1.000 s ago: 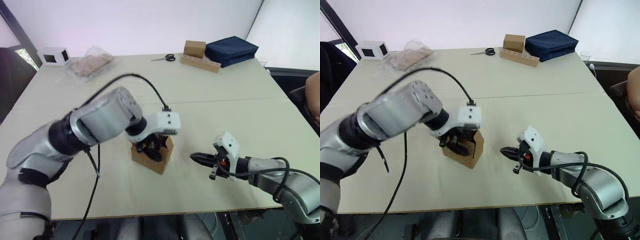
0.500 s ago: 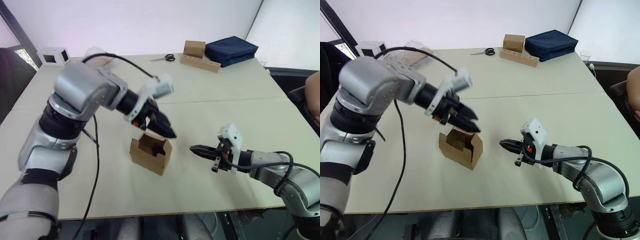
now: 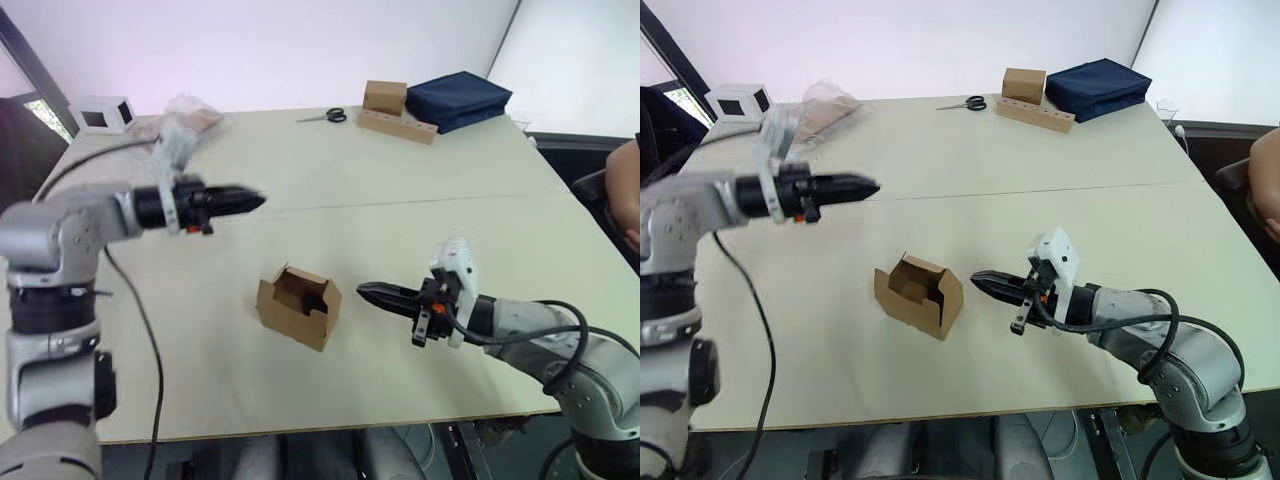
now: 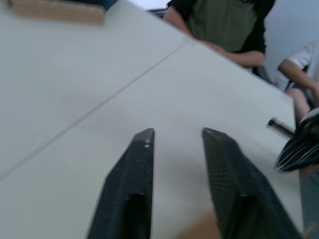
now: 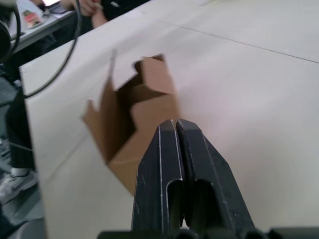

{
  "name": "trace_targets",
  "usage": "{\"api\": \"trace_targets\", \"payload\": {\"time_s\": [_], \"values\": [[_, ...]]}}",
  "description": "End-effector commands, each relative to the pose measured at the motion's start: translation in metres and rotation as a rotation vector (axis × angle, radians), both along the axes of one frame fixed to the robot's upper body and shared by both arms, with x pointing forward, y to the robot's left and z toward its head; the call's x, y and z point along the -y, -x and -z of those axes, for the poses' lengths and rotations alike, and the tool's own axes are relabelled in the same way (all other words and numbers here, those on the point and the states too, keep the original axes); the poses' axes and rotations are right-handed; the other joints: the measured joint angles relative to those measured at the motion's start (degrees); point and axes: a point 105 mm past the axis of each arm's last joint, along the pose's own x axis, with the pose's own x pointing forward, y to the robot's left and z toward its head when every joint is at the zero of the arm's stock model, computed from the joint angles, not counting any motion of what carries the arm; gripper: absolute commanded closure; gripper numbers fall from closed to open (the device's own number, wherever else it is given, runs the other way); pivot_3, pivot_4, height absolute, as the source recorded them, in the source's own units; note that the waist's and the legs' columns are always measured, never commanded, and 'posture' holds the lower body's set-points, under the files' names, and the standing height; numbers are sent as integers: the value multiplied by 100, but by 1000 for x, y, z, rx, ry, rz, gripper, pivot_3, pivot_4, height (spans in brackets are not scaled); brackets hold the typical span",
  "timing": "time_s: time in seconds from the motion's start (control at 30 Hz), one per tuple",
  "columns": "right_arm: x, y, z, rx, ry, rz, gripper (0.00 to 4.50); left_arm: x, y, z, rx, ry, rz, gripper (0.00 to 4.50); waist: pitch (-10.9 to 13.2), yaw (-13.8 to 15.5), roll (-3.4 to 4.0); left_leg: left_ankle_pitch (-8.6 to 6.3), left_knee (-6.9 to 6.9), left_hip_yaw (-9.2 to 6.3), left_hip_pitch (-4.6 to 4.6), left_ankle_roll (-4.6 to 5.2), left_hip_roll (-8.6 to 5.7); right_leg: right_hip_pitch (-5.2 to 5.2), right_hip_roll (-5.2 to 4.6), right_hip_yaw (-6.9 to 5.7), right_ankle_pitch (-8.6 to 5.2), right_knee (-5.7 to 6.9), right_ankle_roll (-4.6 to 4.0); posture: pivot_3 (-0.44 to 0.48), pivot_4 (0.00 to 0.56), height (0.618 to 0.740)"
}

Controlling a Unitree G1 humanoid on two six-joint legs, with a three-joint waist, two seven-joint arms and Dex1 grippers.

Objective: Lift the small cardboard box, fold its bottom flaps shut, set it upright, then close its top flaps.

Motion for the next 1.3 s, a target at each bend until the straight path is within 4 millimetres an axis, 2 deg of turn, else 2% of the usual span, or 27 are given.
{"api": "trace_targets", "payload": {"time_s": [0.03, 0.17, 0.5, 0.67, 1.07, 1.3], "values": [[-13, 9, -5, 29, -7, -54, 4500, -3, 13, 4, 48, -19, 45, 4478, -1, 41, -3, -3, 1, 0, 0, 5, -2, 2, -3, -1, 0, 0, 0, 0, 150, 740], [-18, 4, 2, 34, 33, -44, 4500, 6, 23, 27, -4, -54, 80, 4478, -2, 124, -3, -6, 2, 1, 0, 10, -2, 4, -4, -2, 1, -1, 1, 0, 150, 740], [-17, -7, 15, 43, 96, 4, 4500, 29, 34, 57, -73, -63, 141, 4478, -3, 91, -3, -7, 0, 0, 2, 13, 0, 0, 3, -1, 1, 1, 0, 0, 150, 740], [-22, -9, 17, 54, 90, 8, 4500, 37, 48, 70, -153, -92, 180, 4478, -3, 98, -4, -7, 0, 0, 2, 13, 0, 2, 2, -1, 1, 2, 0, 0, 150, 740], [-26, -14, 19, 91, 120, 12, 4500, 50, 60, 67, -231, -50, 211, 4478, -6, 97, -2, -8, 0, -1, 5, 14, 0, 4, 3, -1, 1, 2, 0, 0, 150, 740], [-25, -17, 18, 110, 126, 15, 4500, 50, 63, 69, -263, -43, 207, 4478, -6, 98, -3, -8, 0, -1, 5, 14, 0, 5, 2, -1, 1, 2, 0, 0, 150, 740]]}}
